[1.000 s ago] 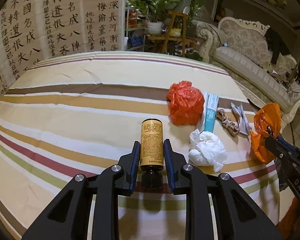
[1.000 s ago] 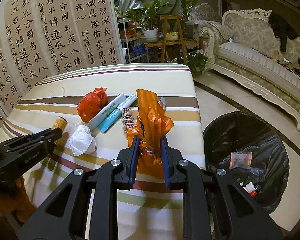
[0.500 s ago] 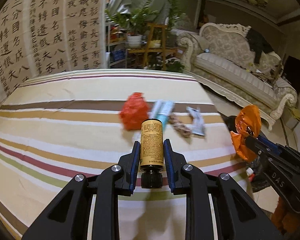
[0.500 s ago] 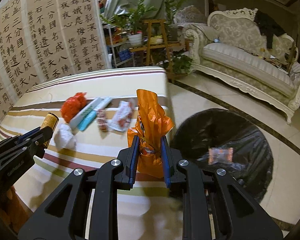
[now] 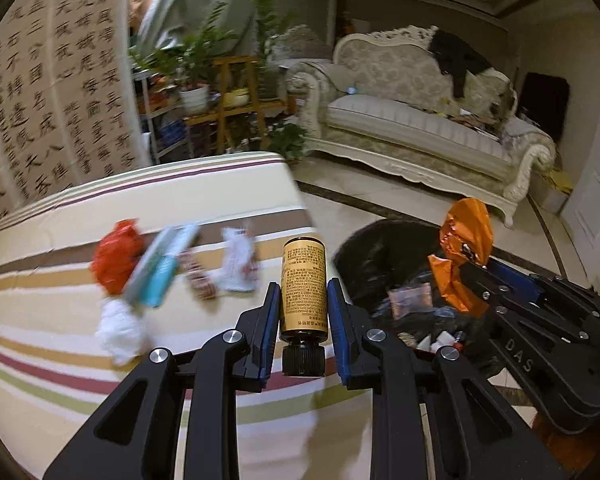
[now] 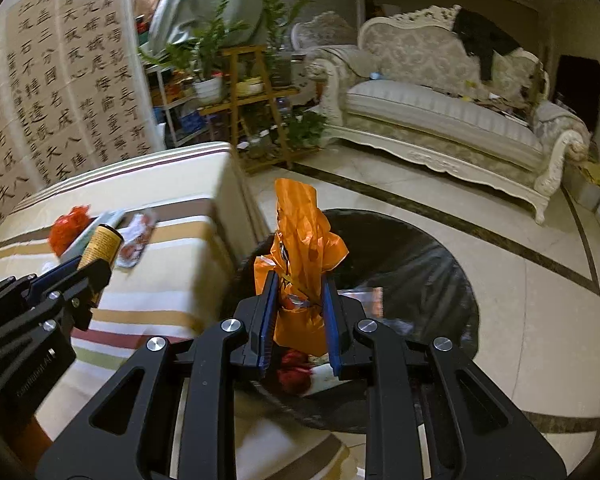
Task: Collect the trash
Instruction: 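Carry orange bag and amber bottle over the bin and open both grippers, then move both open grippers back over the table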
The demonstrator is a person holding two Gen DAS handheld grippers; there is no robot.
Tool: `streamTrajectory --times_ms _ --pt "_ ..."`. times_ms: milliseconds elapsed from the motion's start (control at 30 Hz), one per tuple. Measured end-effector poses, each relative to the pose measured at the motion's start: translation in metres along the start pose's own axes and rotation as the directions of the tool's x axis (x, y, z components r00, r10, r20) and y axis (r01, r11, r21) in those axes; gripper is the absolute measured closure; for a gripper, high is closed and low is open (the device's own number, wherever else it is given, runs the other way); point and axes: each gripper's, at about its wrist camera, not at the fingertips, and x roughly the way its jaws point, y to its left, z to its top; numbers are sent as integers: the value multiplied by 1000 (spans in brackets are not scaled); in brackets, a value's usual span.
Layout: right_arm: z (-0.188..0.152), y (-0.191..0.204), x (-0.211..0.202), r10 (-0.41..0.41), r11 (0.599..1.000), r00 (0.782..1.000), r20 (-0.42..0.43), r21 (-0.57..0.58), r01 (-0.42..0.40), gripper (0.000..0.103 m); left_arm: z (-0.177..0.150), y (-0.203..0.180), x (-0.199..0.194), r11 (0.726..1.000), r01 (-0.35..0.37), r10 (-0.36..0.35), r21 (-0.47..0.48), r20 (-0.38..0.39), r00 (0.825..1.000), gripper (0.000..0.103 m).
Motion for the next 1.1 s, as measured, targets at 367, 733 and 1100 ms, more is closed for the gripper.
streamTrajectory --times_ms 367,733,1100 --pt "2 -42 21 -49 998 999 -19 44 50 82 15 -43 37 998 12 -10 57 -30 999 78" --pt "-3 -66 31 -69 992 997 -30 102 72 64 14 -56 51 996 -6 10 89 -42 999 49" --pt "-3 -63 21 -84 990 996 -1 115 83 45 12 -43 43 998 -25 27 49 -48 998 40"
